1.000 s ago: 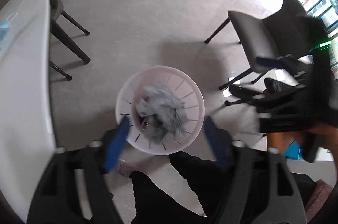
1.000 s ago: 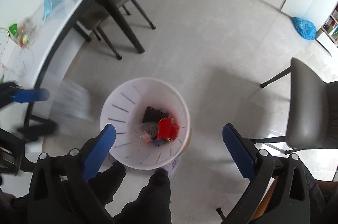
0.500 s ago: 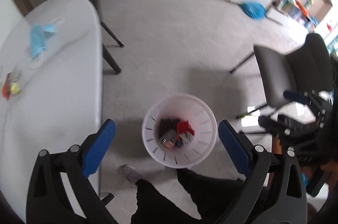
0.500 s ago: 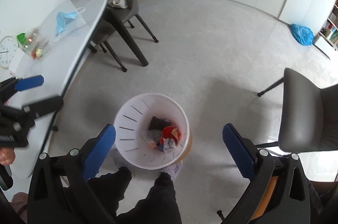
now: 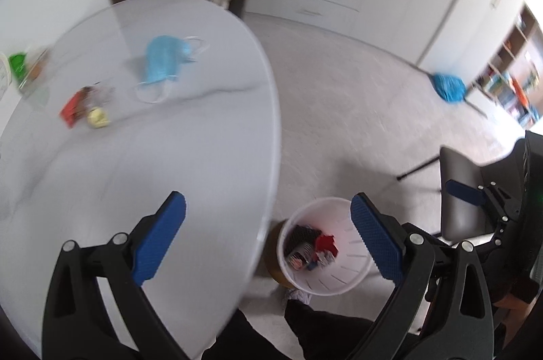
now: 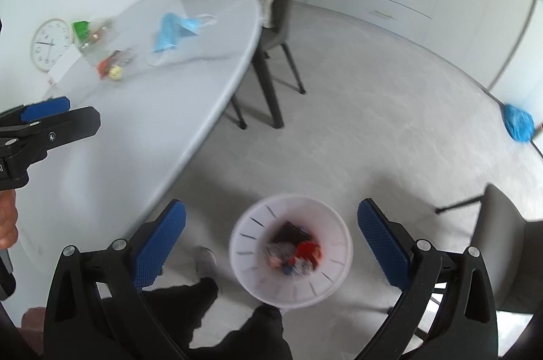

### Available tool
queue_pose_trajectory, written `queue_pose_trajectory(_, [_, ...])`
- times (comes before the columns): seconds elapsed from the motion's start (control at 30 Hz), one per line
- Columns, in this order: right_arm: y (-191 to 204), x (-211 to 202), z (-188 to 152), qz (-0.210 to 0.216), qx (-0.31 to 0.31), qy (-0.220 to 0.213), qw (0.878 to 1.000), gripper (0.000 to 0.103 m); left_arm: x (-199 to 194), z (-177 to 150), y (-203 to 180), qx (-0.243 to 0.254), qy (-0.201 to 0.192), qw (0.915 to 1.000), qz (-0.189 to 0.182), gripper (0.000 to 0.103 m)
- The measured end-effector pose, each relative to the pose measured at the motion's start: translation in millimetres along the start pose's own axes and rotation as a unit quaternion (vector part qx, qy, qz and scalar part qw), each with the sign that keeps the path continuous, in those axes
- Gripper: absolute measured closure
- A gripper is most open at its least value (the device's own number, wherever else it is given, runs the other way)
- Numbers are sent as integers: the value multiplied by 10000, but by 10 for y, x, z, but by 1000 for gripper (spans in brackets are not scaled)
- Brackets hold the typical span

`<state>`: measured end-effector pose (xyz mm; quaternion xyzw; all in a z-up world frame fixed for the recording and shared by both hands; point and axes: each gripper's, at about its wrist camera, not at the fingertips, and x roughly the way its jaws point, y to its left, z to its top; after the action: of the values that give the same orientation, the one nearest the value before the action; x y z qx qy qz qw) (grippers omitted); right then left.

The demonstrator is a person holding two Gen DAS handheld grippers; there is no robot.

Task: Collect trash
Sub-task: 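Grasp the red paper with the left tool while the right tool grasps the snack wrapper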

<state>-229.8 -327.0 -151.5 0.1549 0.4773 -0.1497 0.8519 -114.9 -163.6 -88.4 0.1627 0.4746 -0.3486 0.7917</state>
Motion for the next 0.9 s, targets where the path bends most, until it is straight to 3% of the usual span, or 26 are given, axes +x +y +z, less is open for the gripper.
queue_pose_trajectory(0.27, [954,341,581,461,-450,-21,9979,3,-241,85,1195,-673,-376,9951,626,9])
queue_pose_trajectory(0.6, [2119,987,1307,770,-822,192,9935,3,-33,88,2655,-1221,-237,9868,1039,9])
queue_pose_trajectory(0.9, [3032,1804,2082,844,-983,407,9907,3,458,191,3456,-931,-38,9891,1140,9])
